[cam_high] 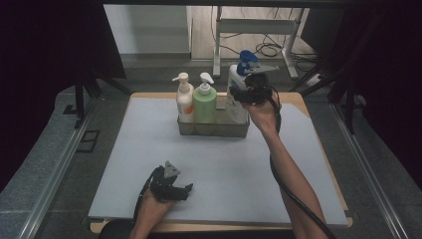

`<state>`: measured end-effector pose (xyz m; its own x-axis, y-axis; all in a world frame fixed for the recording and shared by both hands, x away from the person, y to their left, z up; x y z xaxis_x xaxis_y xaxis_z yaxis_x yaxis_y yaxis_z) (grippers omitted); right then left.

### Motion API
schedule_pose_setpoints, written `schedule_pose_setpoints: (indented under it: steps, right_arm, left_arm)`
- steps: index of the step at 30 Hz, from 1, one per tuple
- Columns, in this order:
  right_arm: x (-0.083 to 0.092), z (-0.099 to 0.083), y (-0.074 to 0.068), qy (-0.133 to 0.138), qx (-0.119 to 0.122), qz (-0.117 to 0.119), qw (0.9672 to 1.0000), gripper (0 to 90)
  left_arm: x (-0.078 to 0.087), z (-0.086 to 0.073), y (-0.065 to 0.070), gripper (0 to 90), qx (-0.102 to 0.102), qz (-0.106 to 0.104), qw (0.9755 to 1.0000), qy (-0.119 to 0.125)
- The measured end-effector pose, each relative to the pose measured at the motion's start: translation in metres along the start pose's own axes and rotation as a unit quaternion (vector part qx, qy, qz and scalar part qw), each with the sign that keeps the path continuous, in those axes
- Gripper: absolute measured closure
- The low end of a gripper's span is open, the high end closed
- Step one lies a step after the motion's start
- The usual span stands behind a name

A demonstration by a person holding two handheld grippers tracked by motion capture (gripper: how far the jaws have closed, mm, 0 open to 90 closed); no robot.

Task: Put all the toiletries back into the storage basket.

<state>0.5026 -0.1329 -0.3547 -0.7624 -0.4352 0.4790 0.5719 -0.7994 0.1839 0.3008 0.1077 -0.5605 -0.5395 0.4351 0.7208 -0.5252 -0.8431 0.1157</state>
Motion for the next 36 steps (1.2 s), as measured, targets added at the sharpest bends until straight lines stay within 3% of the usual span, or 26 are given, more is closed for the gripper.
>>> schedule_pose_setpoints:
  steps: [17,36]
  right_arm:
    - [-0.033,-0.015,0.003,-0.017,-0.015,-0.006,0.9997,37.8]
    - [-0.049,-0.036,-0.006,-0.041,-0.028,0.007,0.9987,37.8]
  left_arm:
    - [0.001,0.000,0.000,12.1,-0.003,0.001,1.0000,-0.004]
    - [0.001,0.000,0.000,12.1,-0.003,0.000,1.0000,-0.004]
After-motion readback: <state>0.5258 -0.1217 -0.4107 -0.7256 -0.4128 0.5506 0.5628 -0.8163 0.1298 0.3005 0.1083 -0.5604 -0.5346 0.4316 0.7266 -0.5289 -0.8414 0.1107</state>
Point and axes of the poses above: each handheld gripper's, and its own axes: x roughly backward along the jaws, z roughly out of its top, y roughly to its right, the point moved 5 cm from there along -x, roughly forward along the jaws, and after that the axes turned 7 degrees about x, right-handed, at the moved point
